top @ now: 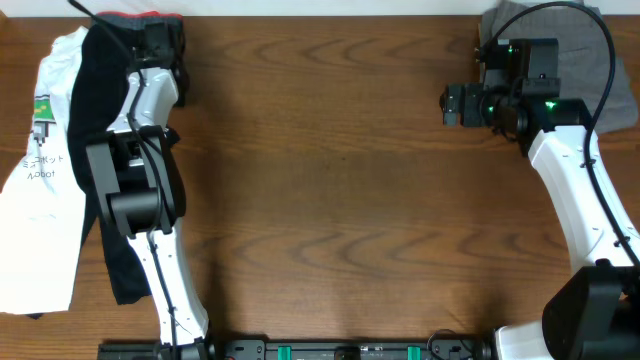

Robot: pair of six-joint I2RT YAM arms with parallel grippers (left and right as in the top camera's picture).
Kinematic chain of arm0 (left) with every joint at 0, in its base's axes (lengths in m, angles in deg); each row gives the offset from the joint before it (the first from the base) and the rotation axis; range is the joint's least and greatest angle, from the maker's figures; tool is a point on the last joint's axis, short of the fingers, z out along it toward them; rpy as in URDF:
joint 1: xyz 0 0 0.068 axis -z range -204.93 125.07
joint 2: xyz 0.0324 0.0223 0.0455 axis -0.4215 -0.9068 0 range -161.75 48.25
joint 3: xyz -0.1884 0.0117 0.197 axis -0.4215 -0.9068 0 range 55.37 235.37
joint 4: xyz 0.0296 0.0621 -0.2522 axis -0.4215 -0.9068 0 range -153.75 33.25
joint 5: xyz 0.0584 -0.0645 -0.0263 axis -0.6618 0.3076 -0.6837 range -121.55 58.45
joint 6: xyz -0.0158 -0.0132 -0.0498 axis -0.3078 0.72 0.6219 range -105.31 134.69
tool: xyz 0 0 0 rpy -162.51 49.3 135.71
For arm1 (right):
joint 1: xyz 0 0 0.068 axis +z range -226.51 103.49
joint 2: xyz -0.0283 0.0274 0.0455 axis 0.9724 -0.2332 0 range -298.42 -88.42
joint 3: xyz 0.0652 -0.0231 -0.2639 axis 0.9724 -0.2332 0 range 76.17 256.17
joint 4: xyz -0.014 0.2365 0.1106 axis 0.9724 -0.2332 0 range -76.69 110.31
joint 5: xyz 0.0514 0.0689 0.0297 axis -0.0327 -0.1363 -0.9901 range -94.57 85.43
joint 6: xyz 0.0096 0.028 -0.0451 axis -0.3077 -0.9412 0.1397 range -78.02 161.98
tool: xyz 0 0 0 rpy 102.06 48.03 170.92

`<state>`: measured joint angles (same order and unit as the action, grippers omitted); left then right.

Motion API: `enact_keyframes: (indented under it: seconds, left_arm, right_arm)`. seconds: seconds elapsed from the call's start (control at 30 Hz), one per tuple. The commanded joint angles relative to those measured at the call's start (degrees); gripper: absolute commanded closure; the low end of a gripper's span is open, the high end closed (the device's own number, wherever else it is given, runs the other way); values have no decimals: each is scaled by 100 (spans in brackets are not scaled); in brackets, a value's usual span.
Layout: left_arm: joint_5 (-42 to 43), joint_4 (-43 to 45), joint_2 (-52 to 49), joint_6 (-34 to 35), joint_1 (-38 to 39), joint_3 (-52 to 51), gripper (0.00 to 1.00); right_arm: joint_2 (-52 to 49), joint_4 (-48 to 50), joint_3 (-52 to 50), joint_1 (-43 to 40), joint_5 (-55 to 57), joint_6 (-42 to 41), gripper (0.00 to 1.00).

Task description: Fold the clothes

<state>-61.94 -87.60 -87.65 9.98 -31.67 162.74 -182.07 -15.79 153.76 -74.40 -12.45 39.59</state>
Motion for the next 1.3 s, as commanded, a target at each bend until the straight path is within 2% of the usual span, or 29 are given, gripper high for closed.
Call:
enact_keyframes:
  seconds: [0.0,0.17,0.47,0.63,0.77,1.03,1.27]
  left_arm:
    - [-629,2,782,313,245,162,94]
    - [-457,-562,1532,1019,776,162,94]
    - [1829,-1814,2284,1147,2059,162,94]
    - [1574,-2240,2284,1147,2581,162,94]
    - [1403,-2293,2284,1147,2524,162,94]
    - [1576,-2286,2280,1143,1926,162,94]
    - [2992,-2291,2059,684,1545,118,94]
  right_arm:
    - [-55,11,103,13,31,-37,1]
    - [-55,9,103,15,-57,-37,1]
    - [-44,-13,105,15,-186,-37,1]
    - [-33,-98,105,15,-227,-35,1]
    - [-33,-212,105,15,-225,-35,1]
    - [-33,-247,105,15,-225,-35,1]
    - [-33,-170,105,15,-225,-37,1]
